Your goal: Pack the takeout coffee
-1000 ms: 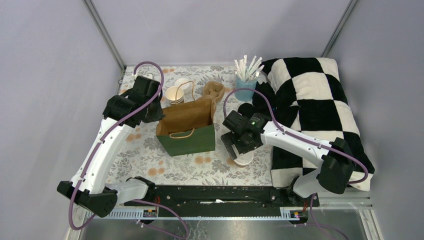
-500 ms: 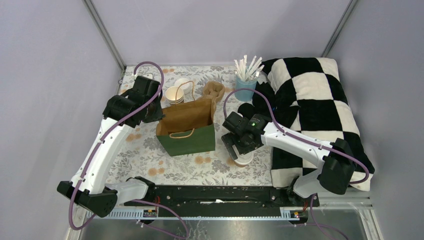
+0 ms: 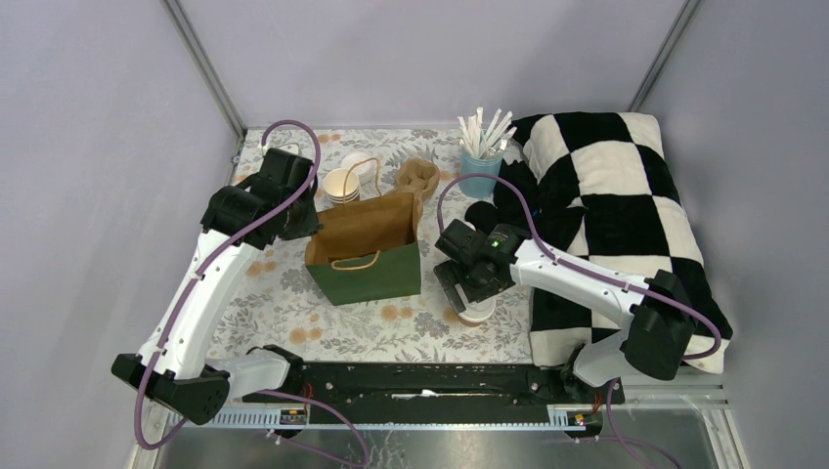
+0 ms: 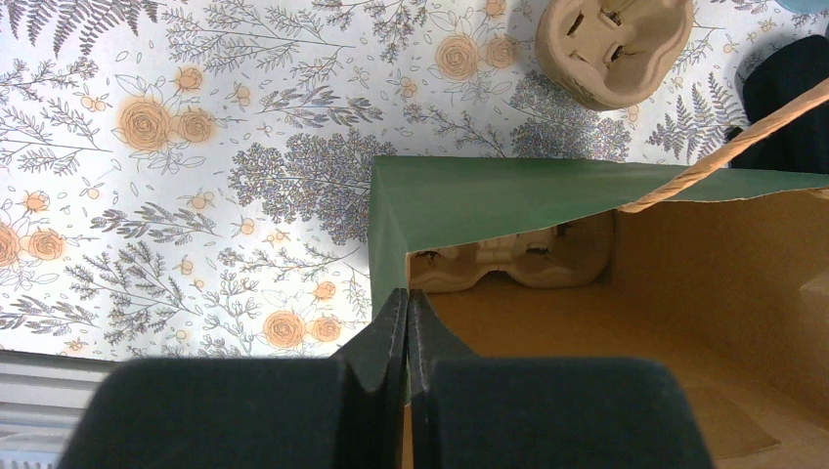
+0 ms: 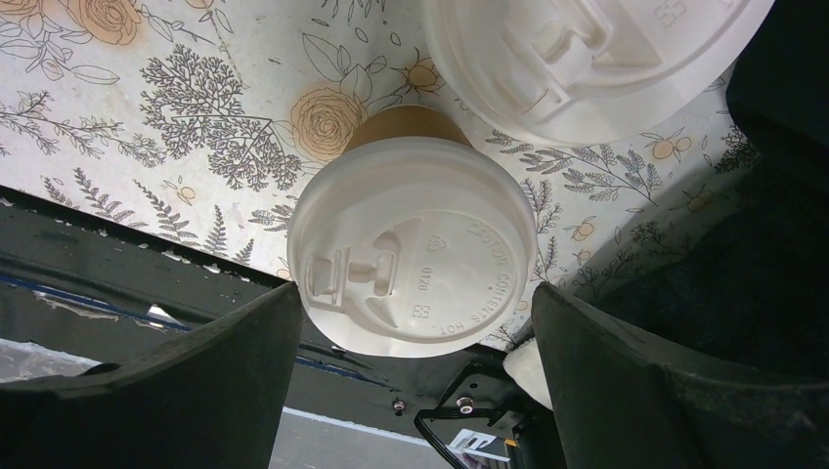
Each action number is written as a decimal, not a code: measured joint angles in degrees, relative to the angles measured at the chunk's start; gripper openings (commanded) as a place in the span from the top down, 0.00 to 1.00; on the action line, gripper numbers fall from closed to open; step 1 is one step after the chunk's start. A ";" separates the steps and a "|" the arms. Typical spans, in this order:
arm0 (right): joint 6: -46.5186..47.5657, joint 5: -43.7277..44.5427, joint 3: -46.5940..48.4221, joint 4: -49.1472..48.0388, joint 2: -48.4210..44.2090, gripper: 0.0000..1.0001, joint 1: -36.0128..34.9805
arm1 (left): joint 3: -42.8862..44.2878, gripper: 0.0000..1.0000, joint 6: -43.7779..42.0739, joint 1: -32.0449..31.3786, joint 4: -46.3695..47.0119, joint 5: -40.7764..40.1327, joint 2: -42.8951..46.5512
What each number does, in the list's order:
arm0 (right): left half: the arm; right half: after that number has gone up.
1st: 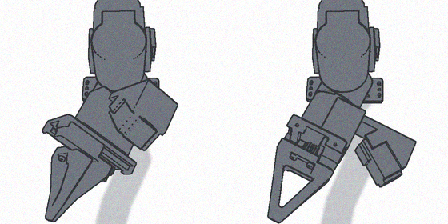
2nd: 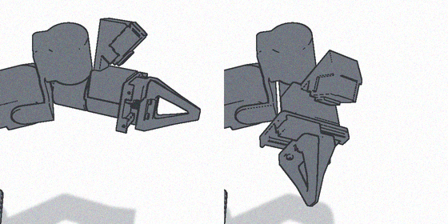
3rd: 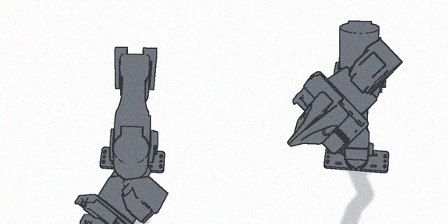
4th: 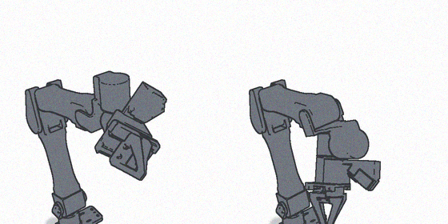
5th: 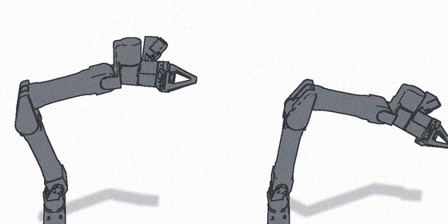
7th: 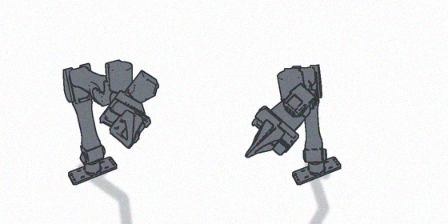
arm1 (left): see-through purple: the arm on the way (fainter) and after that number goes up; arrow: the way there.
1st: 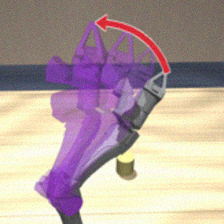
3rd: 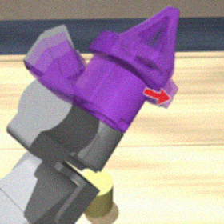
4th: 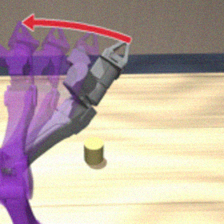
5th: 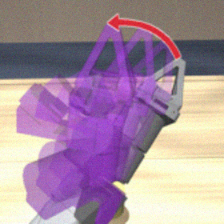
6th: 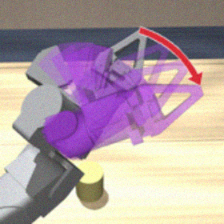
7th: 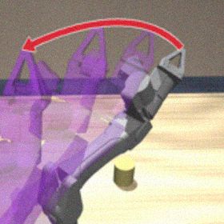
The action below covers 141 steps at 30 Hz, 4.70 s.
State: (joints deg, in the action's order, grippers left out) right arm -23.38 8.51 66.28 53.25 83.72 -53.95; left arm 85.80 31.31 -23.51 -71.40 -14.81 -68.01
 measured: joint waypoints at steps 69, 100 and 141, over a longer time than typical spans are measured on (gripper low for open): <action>-0.98 4.46 1.64 3.74 -5.62 0.20 -0.13 | -0.02 0.66 0.28 0.02 0.42 0.79 0.68; 28.24 -9.03 48.30 5.16 -5.11 0.38 -1.49 | -8.70 1.00 -4.87 0.02 6.80 21.14 14.82; 44.61 -7.61 50.80 15.08 8.81 0.41 -11.82 | -11.37 1.00 -10.23 0.02 7.06 12.46 17.27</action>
State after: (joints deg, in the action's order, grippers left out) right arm 21.23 0.91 117.08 68.34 92.53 -65.78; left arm 74.43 21.08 -23.49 -64.34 -2.35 -50.74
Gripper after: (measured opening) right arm 0.802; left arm 0.005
